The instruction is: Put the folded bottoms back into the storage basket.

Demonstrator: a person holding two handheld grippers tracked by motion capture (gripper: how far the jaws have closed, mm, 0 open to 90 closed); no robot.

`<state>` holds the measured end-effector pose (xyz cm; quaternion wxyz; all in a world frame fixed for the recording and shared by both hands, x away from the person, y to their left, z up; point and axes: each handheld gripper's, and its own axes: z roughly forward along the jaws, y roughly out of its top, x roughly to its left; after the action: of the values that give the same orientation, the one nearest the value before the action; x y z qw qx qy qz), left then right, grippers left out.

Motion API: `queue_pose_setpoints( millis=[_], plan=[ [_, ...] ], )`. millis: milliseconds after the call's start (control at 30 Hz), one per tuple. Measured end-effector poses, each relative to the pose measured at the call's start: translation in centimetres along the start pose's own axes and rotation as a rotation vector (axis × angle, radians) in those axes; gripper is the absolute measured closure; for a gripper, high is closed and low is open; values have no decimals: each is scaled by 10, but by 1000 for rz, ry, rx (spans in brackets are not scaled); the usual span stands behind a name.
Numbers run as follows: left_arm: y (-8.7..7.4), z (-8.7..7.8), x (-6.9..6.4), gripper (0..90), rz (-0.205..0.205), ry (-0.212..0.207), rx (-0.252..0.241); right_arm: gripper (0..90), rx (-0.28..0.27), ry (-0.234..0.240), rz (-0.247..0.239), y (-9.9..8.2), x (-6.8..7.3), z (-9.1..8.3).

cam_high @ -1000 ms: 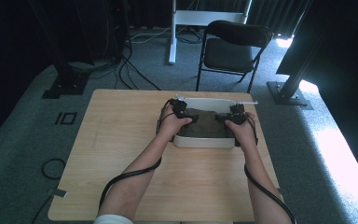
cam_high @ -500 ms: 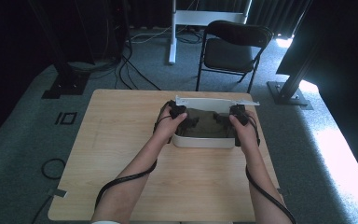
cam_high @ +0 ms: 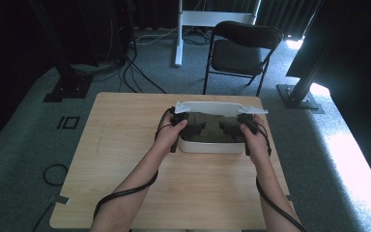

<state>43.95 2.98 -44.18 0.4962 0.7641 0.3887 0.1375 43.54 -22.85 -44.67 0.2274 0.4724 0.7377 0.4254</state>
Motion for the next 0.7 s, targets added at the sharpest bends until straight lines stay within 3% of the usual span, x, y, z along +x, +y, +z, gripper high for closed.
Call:
queue_pose_setpoints(
  millis=[100,700],
  plan=[
    [-2,-7,-3,187,24,-12,-5,124,-3,5,-19,-1,3,-3],
    [-22,-35,-15,186,58,-46,-19,116,-24,60,-65,-16,25,-22]
  ],
)
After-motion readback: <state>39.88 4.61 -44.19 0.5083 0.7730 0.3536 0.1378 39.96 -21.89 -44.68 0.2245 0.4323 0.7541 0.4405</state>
